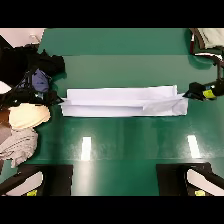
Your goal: Fold the shirts.
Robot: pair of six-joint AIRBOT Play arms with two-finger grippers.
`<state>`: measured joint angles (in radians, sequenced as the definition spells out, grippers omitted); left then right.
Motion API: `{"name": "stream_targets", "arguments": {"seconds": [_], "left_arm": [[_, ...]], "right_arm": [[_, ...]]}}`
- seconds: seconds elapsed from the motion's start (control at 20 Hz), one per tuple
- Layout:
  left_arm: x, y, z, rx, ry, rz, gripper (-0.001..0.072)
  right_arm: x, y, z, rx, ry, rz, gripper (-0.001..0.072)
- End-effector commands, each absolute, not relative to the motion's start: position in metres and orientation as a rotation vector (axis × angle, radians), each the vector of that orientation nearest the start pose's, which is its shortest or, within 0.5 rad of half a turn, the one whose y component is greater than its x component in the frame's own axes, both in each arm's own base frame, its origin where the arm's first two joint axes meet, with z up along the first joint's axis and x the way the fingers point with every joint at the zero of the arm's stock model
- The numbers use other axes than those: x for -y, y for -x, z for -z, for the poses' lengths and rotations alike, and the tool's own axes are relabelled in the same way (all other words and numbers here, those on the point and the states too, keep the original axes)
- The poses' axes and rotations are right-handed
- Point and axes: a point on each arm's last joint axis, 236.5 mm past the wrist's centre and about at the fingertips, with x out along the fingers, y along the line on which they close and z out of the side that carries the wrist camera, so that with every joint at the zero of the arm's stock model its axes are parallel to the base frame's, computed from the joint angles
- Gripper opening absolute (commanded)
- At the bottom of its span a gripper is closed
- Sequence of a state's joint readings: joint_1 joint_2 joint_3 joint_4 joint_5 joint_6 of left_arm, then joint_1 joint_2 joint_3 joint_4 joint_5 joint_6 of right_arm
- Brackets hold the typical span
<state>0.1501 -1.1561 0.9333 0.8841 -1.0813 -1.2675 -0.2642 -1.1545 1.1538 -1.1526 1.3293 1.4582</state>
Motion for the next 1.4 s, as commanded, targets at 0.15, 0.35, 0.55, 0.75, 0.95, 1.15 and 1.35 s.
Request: {"name": "stream_targets", "arguments": {"seconds": [0.15, 0.35, 0.55, 0.75, 0.95, 1.15, 1.35], "left_arm": [[0.06, -0.437, 0.008, -1.12, 0.55, 0.272, 0.007], [0.049, -0.476, -0.01, -1.035, 0.619, 0.199, 0.062], [0.07, -0.455, -0.035, -1.119, 0.534, 0.357, 0.0617], [0.091, -0.425, -0.03, -1.221, 0.463, 0.479, 0.002], [0.142, -0.406, -0.03, -1.272, 0.39, 0.593, 0.0021], [0.188, -0.389, -0.03, -1.308, 0.348, 0.663, 0.0021], [0.201, -0.383, -0.03, -1.34, 0.382, 0.646, 0.0021]], "right_arm": [[0.005, -0.424, -0.028, -1.229, -0.479, -0.122, 0.002], [-0.01, -0.479, -0.049, -1.107, -0.68, -0.21, 0.048], [-0.002, -0.455, -0.071, -1.154, -0.66, -0.249, 0.048], [0.033, -0.404, -0.06, -1.319, -0.546, -0.195, 0.0598], [0.059, -0.384, -0.029, -1.382, -0.574, -0.217, 0.0699], [0.049, -0.387, 0.007, -1.348, -0.779, -0.373, 0.0696], [0.046, -0.388, 0.041, -1.378, -0.77, -0.446, 0.0694]]}}
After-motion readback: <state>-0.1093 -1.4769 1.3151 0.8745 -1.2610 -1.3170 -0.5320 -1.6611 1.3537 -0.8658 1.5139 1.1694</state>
